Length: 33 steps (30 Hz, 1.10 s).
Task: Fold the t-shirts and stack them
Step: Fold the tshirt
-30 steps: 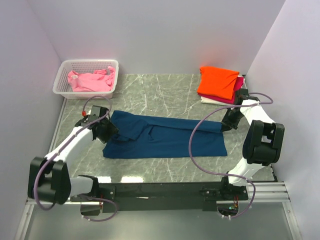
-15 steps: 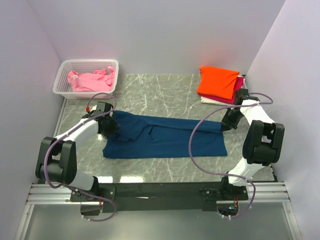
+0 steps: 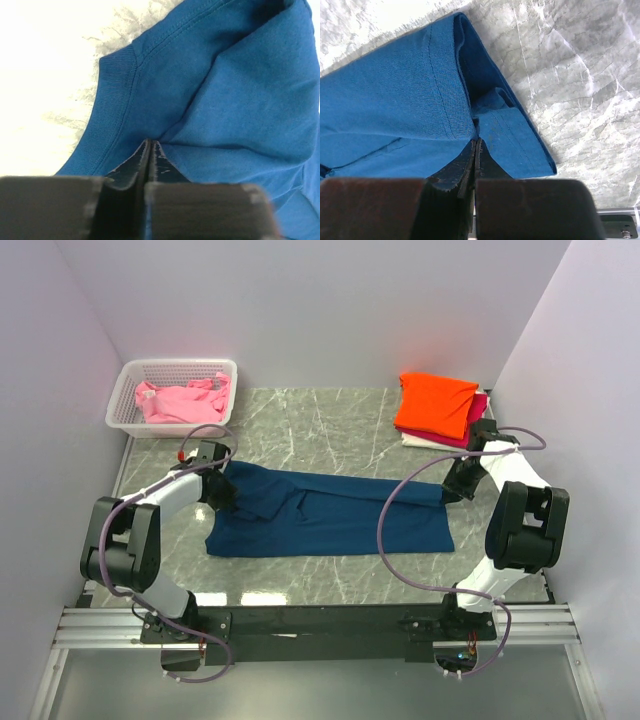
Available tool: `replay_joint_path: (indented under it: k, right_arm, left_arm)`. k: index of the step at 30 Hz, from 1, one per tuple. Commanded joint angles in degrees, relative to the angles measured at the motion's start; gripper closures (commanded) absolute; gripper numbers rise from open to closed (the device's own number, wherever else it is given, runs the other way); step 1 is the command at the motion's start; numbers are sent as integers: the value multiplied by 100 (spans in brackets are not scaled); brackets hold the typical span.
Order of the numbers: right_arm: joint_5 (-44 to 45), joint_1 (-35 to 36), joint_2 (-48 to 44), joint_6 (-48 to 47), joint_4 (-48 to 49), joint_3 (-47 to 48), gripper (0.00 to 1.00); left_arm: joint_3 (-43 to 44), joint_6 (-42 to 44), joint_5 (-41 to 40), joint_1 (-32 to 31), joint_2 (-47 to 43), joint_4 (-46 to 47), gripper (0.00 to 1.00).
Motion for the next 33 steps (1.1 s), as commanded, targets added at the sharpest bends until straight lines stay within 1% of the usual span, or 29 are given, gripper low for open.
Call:
replay_joint_path:
  k: [1, 6, 11, 14, 16, 18, 20, 23, 28, 33]
  right_arm:
    - [-19, -70, -276, 29, 104, -47, 100]
    - [-54, -70, -258, 38, 131, -38, 100]
    - [-63, -70, -276, 29, 122, -38, 100]
    - [-80, -70, -284, 3, 122, -64, 100]
    - [-80, -70, -302, -6, 131, -73, 100]
    - [-98, -70, -328, -23, 131, -99, 100]
    - [-80, -70, -355, -41, 122, -117, 100]
    - [-45, -70, -416, -67, 113, -143, 100]
    - [-36, -70, -469, -67, 78, -187, 100]
    - [78, -79, -592, -111, 25, -231, 100]
  left_arm:
    - [133, 87, 62, -13, -136, 89, 99]
    - [-69, 113, 238, -13, -557, 89, 100]
    - [-482, 87, 441, -57, -1145, 160, 100]
    - [-614, -18, 230, -66, -1374, -60, 99]
    - [-623, -36, 20, -49, -1384, -217, 98]
    - [-614, -1, 1, -49, -1375, -253, 98]
    - [-693, 25, 176, -49, -1471, -88, 99]
    - [-921, 113, 440, -57, -1743, 159, 99]
    - [-1212, 306, 520, -49, -2087, 81, 99]
    - [-1405, 412, 555, -49, -2710, -95, 99]
